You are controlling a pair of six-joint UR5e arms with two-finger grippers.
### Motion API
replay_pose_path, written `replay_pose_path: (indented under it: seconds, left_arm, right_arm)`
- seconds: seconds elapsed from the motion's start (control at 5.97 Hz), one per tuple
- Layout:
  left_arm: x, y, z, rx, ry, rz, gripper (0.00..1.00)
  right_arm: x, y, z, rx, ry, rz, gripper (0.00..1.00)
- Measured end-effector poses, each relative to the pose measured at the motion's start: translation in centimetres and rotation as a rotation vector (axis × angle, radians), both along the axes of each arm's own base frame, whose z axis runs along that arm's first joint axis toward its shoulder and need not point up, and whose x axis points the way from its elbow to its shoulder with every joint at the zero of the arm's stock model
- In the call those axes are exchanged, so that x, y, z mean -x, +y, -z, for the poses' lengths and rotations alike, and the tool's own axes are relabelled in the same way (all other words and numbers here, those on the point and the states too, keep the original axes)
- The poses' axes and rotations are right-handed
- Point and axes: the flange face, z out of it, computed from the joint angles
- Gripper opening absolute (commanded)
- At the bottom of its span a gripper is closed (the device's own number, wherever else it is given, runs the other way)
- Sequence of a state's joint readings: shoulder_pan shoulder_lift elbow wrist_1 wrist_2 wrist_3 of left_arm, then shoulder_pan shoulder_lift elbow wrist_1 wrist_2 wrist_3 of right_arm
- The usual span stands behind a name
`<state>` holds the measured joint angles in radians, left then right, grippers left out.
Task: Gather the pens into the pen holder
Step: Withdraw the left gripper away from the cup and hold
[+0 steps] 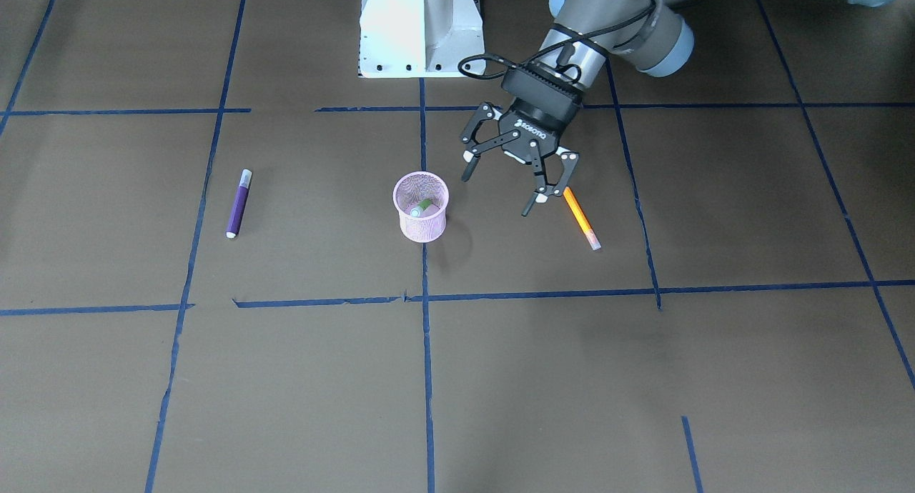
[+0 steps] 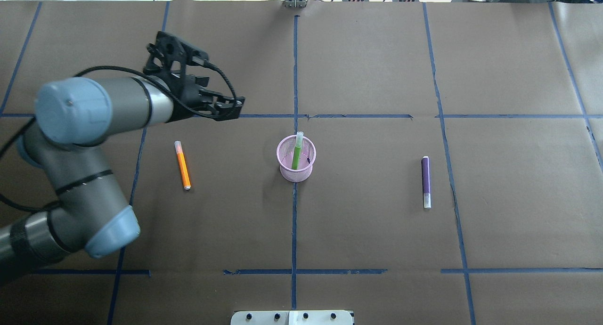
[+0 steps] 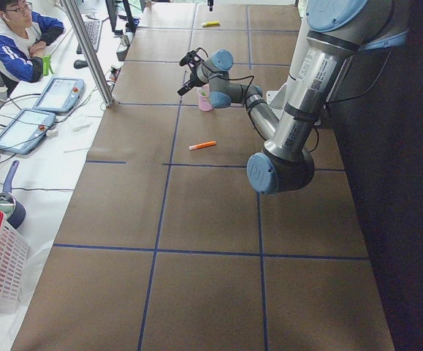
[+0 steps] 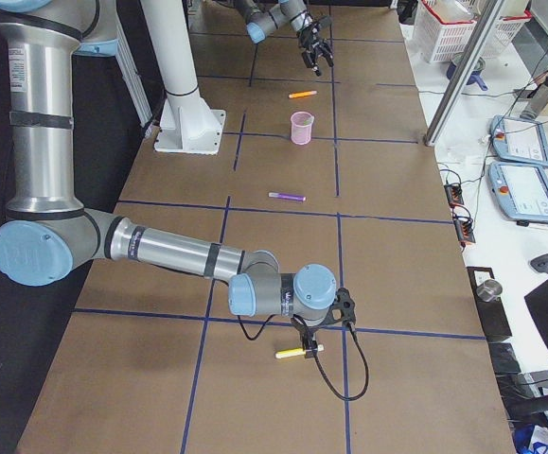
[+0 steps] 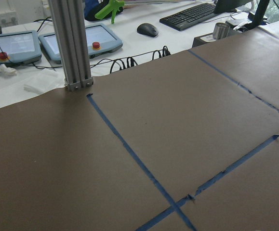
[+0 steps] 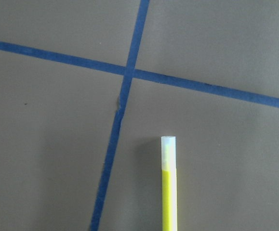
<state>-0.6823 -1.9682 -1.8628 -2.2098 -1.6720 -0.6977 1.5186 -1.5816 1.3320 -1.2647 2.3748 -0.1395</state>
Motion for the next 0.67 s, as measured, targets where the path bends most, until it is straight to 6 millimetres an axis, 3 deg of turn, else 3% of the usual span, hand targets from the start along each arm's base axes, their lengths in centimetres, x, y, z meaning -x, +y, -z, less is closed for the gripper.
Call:
replay_pose_path:
  seconds: [0.17, 0.33, 0.67]
  left_arm:
    - [3.5, -1.0, -2.5, 0.049, -0.016, -0.045, 1.00]
    - [5.4, -1.4, -3.8, 0.076, -0.020, -0.067, 1.00]
    - [6.4, -1.5, -5.0, 0.097, -0.027, -0.079, 1.00]
  right_arm:
    - [0.2, -1.1, -3.1, -0.033, 0.004, 0.012, 1.00]
    - [0.5, -1.5, -5.0, -0.058, 0.001, 0.018, 1.00]
    - [2.5, -2.3, -5.2, -0.069, -0.015, 0.043, 1.00]
